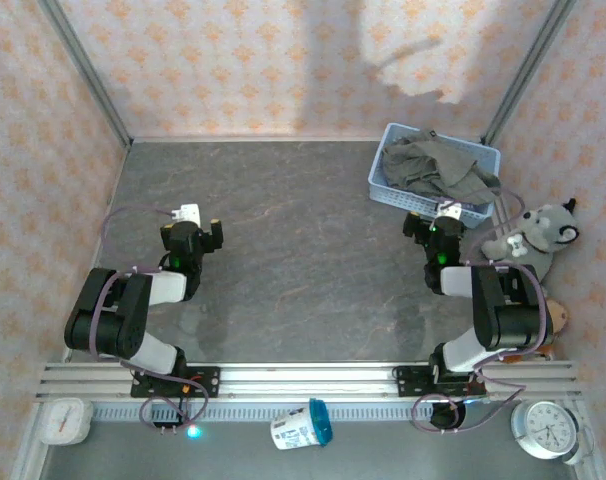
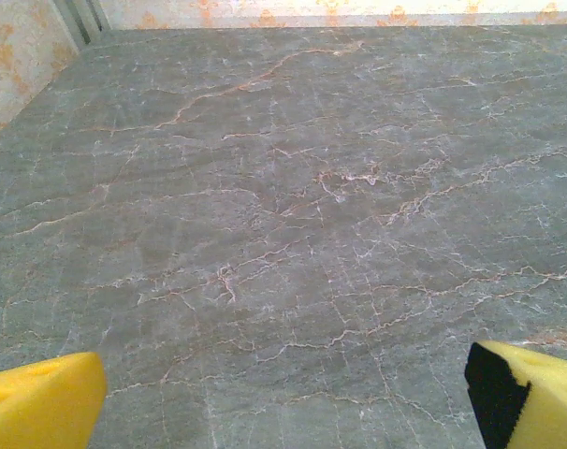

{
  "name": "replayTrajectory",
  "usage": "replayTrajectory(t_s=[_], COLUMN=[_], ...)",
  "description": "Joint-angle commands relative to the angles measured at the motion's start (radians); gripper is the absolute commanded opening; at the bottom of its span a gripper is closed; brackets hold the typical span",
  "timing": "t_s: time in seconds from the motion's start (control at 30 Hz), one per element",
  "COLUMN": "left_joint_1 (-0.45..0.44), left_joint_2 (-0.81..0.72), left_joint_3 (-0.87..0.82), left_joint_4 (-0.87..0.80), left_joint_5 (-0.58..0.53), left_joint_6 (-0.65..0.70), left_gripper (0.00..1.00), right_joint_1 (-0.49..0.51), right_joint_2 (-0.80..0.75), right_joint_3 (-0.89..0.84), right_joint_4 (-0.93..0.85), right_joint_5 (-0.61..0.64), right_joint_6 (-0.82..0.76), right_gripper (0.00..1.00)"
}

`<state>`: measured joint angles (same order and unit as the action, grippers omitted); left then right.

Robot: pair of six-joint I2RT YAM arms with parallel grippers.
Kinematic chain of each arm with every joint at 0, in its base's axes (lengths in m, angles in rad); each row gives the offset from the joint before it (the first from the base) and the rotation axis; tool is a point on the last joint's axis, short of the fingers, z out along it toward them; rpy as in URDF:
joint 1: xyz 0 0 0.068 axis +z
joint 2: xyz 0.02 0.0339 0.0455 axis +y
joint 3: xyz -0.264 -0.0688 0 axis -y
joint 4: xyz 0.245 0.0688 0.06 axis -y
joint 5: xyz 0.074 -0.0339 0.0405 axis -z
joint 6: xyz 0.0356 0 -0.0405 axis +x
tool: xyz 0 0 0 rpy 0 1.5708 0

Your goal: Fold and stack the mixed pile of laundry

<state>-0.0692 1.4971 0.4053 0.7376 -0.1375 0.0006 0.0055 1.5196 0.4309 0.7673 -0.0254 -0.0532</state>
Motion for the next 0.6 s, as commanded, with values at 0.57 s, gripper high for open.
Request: replayTrajectory(t_s=[0.57], left_joint_1=[0.017], left_joint_2=[0.002], left_joint_3=[0.025], left_joint_4=[-0.001], left_joint_5=[0.015], left_joint_6=[0.004], left_gripper=[1.00], right_joint_1=[0.004], right_joint_2=[0.005], right_joint_3=[-0.008], right_joint_4=[0.003], right_joint_5=[0.025], right_joint_6=[0.009], right_gripper=[0.99])
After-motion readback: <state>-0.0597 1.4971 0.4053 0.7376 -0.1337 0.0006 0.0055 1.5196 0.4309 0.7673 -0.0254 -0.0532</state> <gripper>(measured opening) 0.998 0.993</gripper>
